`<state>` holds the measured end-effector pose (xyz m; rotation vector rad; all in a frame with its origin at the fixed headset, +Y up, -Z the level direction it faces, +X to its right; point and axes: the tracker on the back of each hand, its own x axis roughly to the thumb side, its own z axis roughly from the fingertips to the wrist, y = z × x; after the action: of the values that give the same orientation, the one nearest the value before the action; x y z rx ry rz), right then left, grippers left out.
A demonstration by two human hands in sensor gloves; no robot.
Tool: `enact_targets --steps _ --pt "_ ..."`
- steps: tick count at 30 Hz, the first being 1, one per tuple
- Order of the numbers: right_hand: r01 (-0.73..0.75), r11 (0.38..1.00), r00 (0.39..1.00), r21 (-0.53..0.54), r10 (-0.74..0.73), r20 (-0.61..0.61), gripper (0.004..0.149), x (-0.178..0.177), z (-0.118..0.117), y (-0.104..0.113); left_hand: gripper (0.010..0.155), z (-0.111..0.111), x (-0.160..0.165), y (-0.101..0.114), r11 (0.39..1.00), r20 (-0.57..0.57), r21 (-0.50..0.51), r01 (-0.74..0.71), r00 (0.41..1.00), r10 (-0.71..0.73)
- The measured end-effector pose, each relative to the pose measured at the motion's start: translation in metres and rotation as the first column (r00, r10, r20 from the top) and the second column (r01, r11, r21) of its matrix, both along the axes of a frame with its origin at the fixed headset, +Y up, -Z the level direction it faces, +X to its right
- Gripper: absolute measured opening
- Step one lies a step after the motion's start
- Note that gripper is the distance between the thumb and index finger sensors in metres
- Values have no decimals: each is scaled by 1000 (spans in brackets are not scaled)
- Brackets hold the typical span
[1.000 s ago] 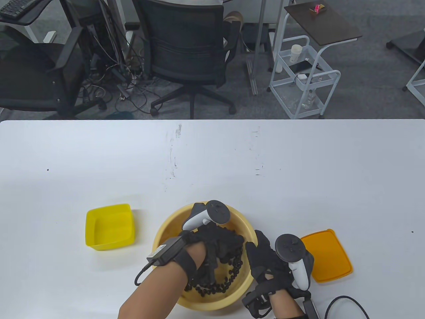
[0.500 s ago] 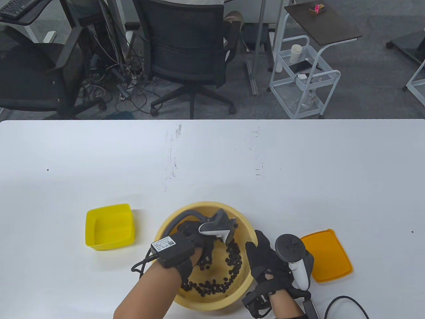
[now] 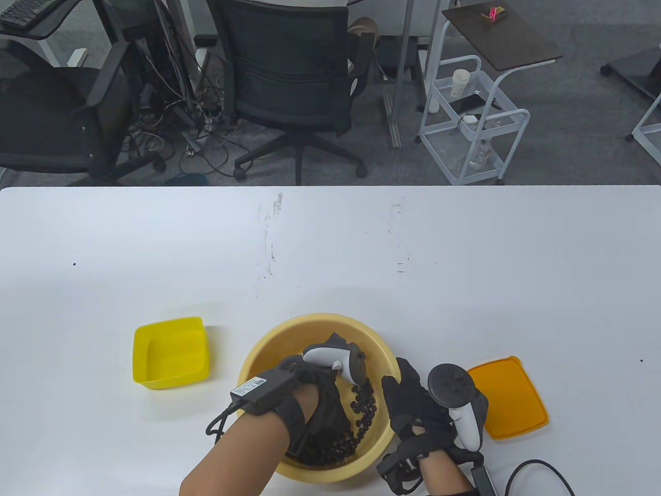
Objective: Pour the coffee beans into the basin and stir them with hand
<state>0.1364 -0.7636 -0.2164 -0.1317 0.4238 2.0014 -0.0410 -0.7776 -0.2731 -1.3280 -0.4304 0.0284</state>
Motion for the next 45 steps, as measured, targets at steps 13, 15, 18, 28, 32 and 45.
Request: enact_targets --steps 13,15,18,28,32,45 --pt "-4 1000 1000 3 4 3 64 -1 0 0 65 -26 -3 13 896 -288 303 -324 865 410" --pt "-3 1000 1000 2 3 3 64 0 0 0 64 -28 -6 19 873 -270 396 -284 873 406" --pt "-4 1000 1000 2 4 3 64 0 0 0 62 -29 -10 26 826 -213 517 -224 901 377" --pt "-6 1000 1000 1 6 1 64 0 0 0 61 -23 -8 35 650 38 750 124 972 -230" --pt "-6 1000 1000 1 6 1 64 0 0 0 68 -24 -11 33 704 -11 653 279 933 -359" --pt "-9 1000 1000 1 9 2 64 0 0 0 72 -11 -12 7 919 60 230 321 937 -343"
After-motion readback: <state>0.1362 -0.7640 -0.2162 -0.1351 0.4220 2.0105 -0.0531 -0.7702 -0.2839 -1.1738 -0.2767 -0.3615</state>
